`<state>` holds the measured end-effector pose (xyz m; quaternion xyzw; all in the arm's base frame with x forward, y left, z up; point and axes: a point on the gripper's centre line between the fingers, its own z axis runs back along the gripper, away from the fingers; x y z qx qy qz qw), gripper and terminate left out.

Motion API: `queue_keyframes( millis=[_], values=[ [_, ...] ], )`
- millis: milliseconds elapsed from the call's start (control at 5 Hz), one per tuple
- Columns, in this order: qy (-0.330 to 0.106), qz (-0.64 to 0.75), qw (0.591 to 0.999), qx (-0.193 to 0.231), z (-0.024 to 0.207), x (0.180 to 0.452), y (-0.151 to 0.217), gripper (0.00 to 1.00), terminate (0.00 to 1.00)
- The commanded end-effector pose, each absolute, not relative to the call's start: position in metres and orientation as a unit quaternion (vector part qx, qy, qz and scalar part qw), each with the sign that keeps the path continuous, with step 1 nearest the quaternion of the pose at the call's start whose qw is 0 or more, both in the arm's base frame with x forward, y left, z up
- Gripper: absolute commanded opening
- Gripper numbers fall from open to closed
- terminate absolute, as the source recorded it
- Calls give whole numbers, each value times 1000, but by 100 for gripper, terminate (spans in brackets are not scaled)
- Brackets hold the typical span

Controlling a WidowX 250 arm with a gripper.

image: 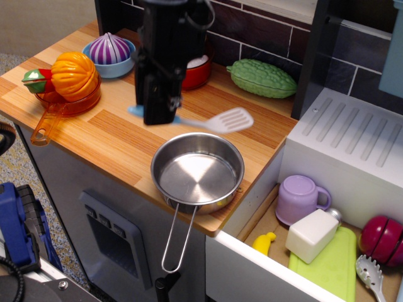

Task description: Put spatula in pan

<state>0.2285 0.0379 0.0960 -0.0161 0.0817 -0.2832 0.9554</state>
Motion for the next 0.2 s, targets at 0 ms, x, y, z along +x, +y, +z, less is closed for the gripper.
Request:
queue_keyframes(
  millis=[0],
  values=[
    [36, -281, 959, -7, 92, 216, 36, 100, 100]
  ],
)
